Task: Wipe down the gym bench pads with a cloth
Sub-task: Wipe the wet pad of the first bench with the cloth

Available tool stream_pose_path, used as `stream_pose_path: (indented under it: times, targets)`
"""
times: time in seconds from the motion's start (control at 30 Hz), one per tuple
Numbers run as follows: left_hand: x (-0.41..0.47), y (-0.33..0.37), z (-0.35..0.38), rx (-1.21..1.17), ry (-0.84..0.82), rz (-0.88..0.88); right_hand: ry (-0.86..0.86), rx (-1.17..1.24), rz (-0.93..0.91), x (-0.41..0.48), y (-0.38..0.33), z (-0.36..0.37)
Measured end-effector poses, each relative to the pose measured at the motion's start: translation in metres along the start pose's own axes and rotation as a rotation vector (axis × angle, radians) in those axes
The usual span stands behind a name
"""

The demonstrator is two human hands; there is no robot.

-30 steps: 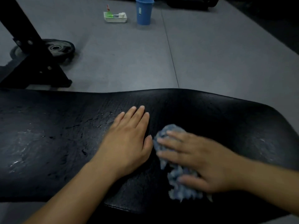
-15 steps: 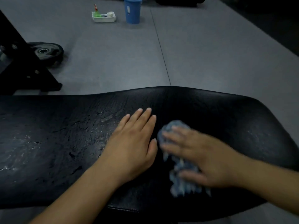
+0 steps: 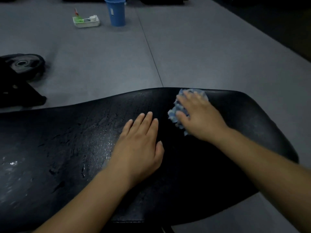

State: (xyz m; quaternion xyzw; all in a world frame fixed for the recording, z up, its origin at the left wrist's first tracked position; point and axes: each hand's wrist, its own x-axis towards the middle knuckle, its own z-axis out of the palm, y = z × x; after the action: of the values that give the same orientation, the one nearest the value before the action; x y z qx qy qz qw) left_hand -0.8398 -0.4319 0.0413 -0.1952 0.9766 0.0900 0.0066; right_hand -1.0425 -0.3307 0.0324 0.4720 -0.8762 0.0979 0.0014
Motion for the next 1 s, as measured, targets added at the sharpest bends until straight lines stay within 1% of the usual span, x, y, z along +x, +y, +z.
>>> stream_pose_path:
  times: [0.03,0.1,0.13,0.17,0.2,0.23,0.3,0.33,0.37,0.4,0.47,0.5,0.53,0.57,0.6,0.63,0.67,0.7,0.73,0.77,0.83,0.87,0.9,0.97,1.0]
  targets:
    - [0.001,0.002,0.000,0.006,-0.006,0.002,-0.001,0.023,-0.080,-0.017,-0.012,-0.001]
    - [0.002,0.004,0.000,0.007,-0.020,0.001,-0.051,0.038,-0.311,-0.069,-0.028,-0.001]
    - [0.004,0.005,-0.001,0.007,-0.020,0.002,-0.089,0.039,-0.372,-0.083,-0.024,-0.006]
    - [0.006,0.005,-0.002,0.014,-0.017,0.007,-0.096,0.039,-0.377,-0.081,-0.015,-0.010]
    - [0.009,0.006,-0.002,0.025,-0.015,0.018,-0.073,0.045,-0.325,-0.066,-0.002,-0.011]
    - [0.013,0.008,-0.002,0.035,-0.018,0.033,-0.030,0.028,-0.221,-0.044,0.011,-0.010]
    - [0.019,0.014,-0.001,0.039,-0.014,0.077,-0.022,-0.010,0.039,-0.006,0.023,-0.008]
    - [0.022,0.018,0.000,0.036,-0.008,0.103,-0.011,-0.018,0.085,-0.002,0.019,-0.006]
    - [0.025,0.021,0.001,0.030,-0.007,0.127,0.010,-0.008,0.068,-0.009,0.011,-0.004]
    - [0.027,0.024,0.001,0.022,-0.011,0.145,0.009,0.010,-0.009,-0.030,-0.001,-0.006]
    - [0.027,0.029,0.002,0.000,-0.024,0.157,-0.071,0.028,-0.220,-0.090,-0.018,-0.010]
    - [0.028,0.031,0.002,-0.003,-0.029,0.155,-0.124,0.027,-0.281,-0.109,-0.011,-0.013]
    - [0.028,0.034,0.003,0.004,-0.032,0.150,-0.133,0.000,-0.293,-0.113,0.006,-0.016]
    - [0.028,0.037,0.004,0.016,-0.029,0.143,-0.108,-0.008,-0.236,-0.106,0.027,-0.019]
    - [0.029,0.040,0.005,0.023,-0.025,0.136,-0.064,-0.007,-0.104,-0.090,0.052,-0.020]
    - [0.031,0.044,0.006,0.024,-0.024,0.131,-0.014,-0.009,0.069,-0.073,0.072,-0.023]
    - [0.032,0.046,0.008,0.019,-0.021,0.123,0.005,-0.013,0.222,-0.063,0.081,-0.024]
    - [0.033,0.047,0.009,0.011,-0.016,0.113,0.029,-0.028,0.279,-0.063,0.078,-0.020]
    - [0.035,0.047,0.010,0.007,-0.012,0.105,0.059,-0.038,0.242,-0.071,0.065,-0.016]
    - [0.035,0.047,0.010,0.009,-0.008,0.100,0.056,-0.030,0.133,-0.089,0.044,-0.013]
    - [0.036,0.046,0.011,0.009,0.000,0.095,-0.026,-0.010,-0.074,-0.130,0.017,-0.012]
    - [0.036,0.046,0.011,0.002,0.006,0.092,-0.074,0.003,-0.101,-0.134,0.024,-0.017]
    - [0.036,0.046,0.010,-0.006,0.011,0.090,-0.058,0.010,-0.068,-0.128,0.040,-0.019]
    - [0.036,0.048,0.011,-0.012,0.019,0.090,0.011,0.017,0.147,-0.097,0.075,-0.023]
    - [0.036,0.048,0.011,-0.015,0.021,0.088,0.015,0.000,0.251,-0.079,0.085,-0.024]
